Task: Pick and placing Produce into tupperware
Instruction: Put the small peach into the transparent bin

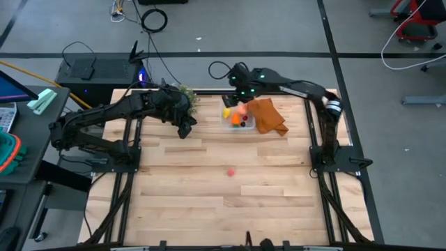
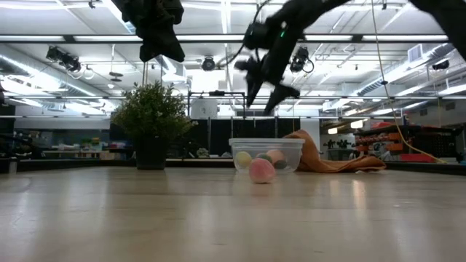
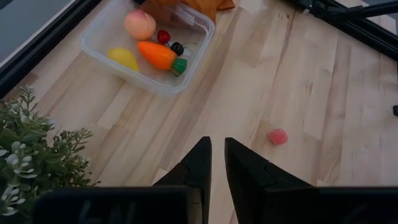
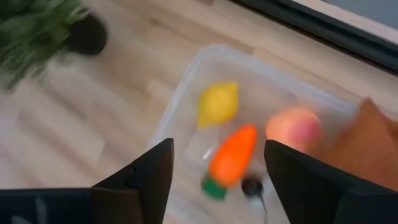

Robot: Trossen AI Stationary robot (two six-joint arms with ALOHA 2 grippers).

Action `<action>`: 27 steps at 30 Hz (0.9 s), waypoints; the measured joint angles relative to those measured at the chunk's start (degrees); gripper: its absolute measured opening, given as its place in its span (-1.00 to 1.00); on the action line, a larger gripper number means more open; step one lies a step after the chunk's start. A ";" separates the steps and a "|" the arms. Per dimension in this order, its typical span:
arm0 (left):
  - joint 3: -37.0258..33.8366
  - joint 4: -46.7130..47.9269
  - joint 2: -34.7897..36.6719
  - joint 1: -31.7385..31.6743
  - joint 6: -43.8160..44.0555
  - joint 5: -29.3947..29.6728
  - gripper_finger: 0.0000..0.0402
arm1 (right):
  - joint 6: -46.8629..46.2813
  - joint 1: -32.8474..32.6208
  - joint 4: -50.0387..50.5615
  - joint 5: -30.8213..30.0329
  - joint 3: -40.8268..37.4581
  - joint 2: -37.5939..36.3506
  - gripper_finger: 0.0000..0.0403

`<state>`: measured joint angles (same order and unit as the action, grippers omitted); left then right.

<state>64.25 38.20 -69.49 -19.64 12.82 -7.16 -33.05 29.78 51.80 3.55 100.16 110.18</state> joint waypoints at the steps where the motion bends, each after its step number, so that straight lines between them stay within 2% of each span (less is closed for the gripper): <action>1: 0.00 -0.03 0.01 0.00 -0.03 0.00 -0.74 | 1.42 -0.32 1.49 0.11 0.00 -1.71 0.07; 6: 0.00 -0.02 0.02 0.00 -0.02 0.00 -0.74 | 5.15 -2.39 11.65 0.46 0.00 -9.55 -0.20; 13: 0.00 -0.04 -0.01 0.00 -0.05 0.00 -0.74 | 4.41 -7.35 26.99 -0.72 -0.50 -18.06 -0.93; 20: 0.00 -0.09 0.01 0.00 -0.14 -1.53 -0.74 | -0.72 -15.85 30.41 0.11 -5.49 -24.39 -0.98; 24: 0.00 -0.50 0.02 0.76 -0.14 -3.13 -0.74 | -2.95 -22.48 29.71 0.53 -12.45 -27.60 -0.99; 27: 0.00 -1.81 -0.01 2.09 -0.18 -3.19 -0.74 | -3.06 -28.52 25.23 2.42 -19.99 -30.68 -0.99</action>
<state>64.25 36.39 -69.49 -17.55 12.64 -10.35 -36.11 1.27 77.03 5.97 80.17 79.50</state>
